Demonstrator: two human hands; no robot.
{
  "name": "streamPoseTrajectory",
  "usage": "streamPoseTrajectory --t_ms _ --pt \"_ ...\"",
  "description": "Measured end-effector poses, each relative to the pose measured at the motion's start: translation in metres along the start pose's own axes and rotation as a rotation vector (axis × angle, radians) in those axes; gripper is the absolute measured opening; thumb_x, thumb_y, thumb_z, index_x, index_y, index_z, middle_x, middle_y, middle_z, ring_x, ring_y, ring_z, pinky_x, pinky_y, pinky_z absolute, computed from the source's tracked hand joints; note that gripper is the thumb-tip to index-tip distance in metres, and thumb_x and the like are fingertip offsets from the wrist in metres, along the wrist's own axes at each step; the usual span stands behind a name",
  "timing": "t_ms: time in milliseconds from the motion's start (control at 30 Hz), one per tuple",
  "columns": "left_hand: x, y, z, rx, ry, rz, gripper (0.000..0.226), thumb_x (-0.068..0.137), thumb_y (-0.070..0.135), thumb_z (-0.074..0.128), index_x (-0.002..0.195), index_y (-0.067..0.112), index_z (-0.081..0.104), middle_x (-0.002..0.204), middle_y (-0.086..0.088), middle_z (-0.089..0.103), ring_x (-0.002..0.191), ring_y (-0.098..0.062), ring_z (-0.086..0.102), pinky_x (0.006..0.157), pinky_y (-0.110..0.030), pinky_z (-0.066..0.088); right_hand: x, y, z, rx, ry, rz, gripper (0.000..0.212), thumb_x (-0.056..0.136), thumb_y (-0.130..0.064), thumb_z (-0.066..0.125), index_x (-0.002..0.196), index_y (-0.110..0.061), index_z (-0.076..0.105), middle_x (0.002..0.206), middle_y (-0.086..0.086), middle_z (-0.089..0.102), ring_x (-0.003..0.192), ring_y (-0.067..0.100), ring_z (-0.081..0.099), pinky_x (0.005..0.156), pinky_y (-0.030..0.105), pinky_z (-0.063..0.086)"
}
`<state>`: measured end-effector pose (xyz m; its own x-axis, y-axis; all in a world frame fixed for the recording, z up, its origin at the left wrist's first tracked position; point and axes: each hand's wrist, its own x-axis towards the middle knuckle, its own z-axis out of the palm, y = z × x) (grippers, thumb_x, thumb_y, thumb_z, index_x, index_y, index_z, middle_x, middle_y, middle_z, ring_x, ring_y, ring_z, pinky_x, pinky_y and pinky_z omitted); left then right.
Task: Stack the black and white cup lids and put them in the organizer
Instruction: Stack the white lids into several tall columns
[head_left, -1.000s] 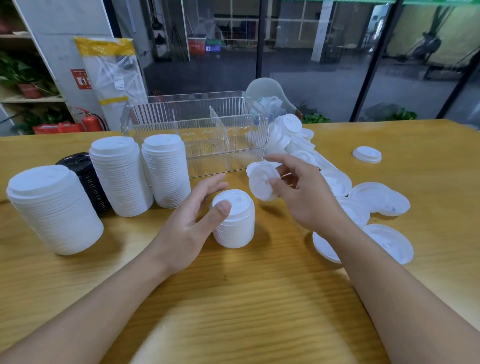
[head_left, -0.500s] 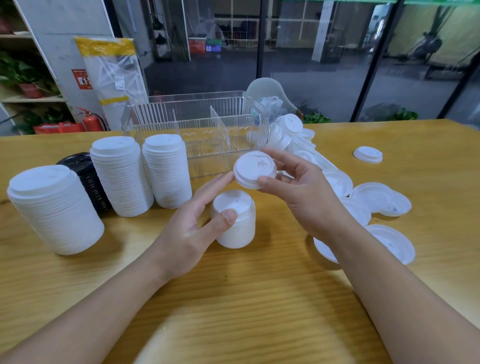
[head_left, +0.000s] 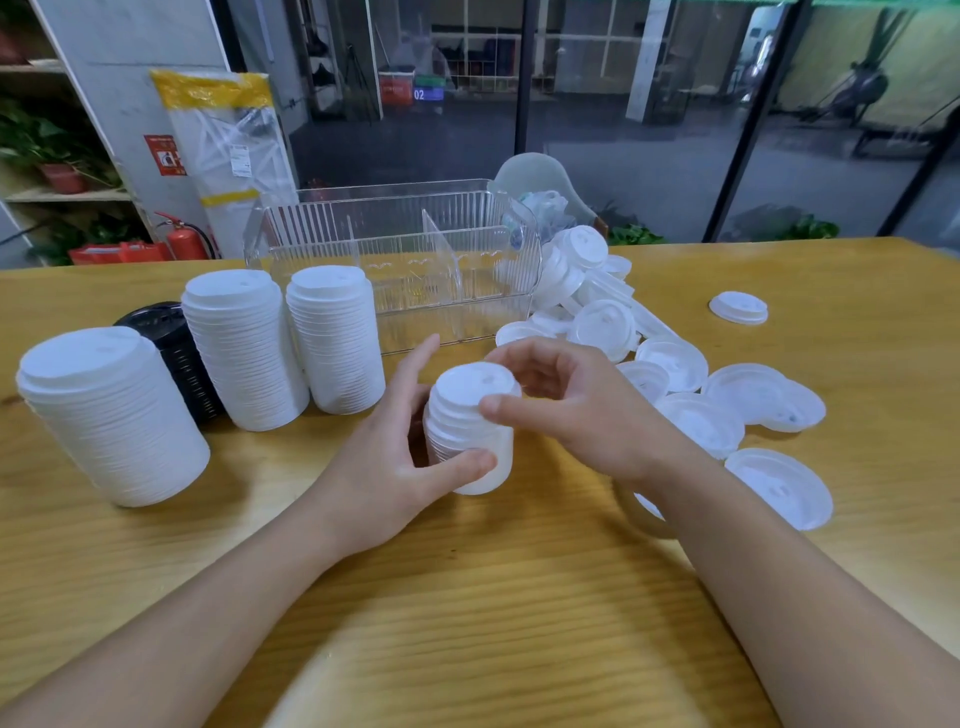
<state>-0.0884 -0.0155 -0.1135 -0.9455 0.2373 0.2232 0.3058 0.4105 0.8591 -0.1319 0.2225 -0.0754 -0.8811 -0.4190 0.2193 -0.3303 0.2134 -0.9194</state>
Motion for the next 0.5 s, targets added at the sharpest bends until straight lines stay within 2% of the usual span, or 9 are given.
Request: streamPoseTrajectory --t_ms 133,333,500 --pt "0.0003 0.0015 0.0014 -0.015 0.008 -0.007 0.120 0.086 0.046 0.093 0.171 0.052 0.008 0.149 0.024 0.064 0.143 0.000 0.057 0.127 -0.045 0.040 0.0000 -0.0002 0.0032 -0.045 -0.036 -0.005 0.033 0.090 -0.026 0.090 0.120 -0.021 0.076 0.118 -0.005 0.079 0.117 0.014 0.073 0.115 0.049 0.050" --pt "0.0021 -0.0007 -0.0001 -0.029 0.014 -0.013 0.123 0.083 0.055 0.091 0.170 0.056 0.005 0.150 0.022 0.064 0.145 -0.003 0.055 0.127 -0.048 0.039 -0.0020 -0.0018 0.0031 -0.140 -0.027 -0.012 0.034 0.090 -0.029 0.090 0.120 -0.024 0.076 0.118 -0.011 0.079 0.118 0.007 0.072 0.112 0.038 0.053" --pt "0.0003 0.0006 -0.0001 0.028 0.007 0.001 0.107 0.088 0.051 0.091 0.169 0.054 0.021 0.151 0.024 0.061 0.144 -0.002 0.056 0.124 -0.045 0.043 -0.0020 -0.0009 0.0034 -0.172 -0.035 -0.017 0.038 0.089 -0.035 0.091 0.122 -0.028 0.075 0.120 -0.012 0.078 0.120 0.008 0.071 0.111 0.040 0.053"
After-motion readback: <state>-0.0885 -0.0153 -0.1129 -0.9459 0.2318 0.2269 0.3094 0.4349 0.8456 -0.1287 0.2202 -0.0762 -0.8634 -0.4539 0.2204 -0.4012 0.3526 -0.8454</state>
